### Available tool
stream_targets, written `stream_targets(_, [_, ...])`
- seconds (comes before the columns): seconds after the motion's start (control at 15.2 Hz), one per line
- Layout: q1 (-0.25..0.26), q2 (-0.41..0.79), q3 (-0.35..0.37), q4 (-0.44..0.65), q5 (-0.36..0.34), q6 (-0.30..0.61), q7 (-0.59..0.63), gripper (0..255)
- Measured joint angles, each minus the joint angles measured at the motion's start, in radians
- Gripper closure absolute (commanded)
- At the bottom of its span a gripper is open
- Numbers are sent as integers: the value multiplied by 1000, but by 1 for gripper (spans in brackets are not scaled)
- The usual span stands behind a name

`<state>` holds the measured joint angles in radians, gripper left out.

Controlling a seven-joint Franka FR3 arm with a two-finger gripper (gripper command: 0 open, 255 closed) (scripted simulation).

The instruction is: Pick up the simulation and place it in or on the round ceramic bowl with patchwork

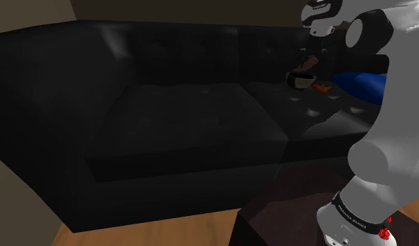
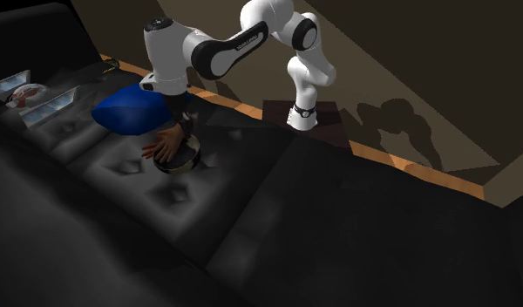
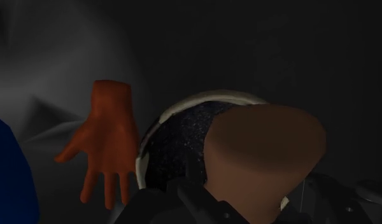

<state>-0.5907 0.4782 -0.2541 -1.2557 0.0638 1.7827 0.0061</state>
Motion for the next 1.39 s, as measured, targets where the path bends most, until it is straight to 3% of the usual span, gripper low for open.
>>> stream_targets(0.26, [4,-3,1,-57,0,54,1,255])
stream_targets(0.73, [4,-4,1,-68,0,65,0,255])
stream_targets(0.79, [4,-4,1,-68,0,65,0,0])
stream_targets(1.19, [4,-4,1,-68,0,65,0,0])
stream_targets(1.39, [2,-13,-1,-15,-3,4,0,0])
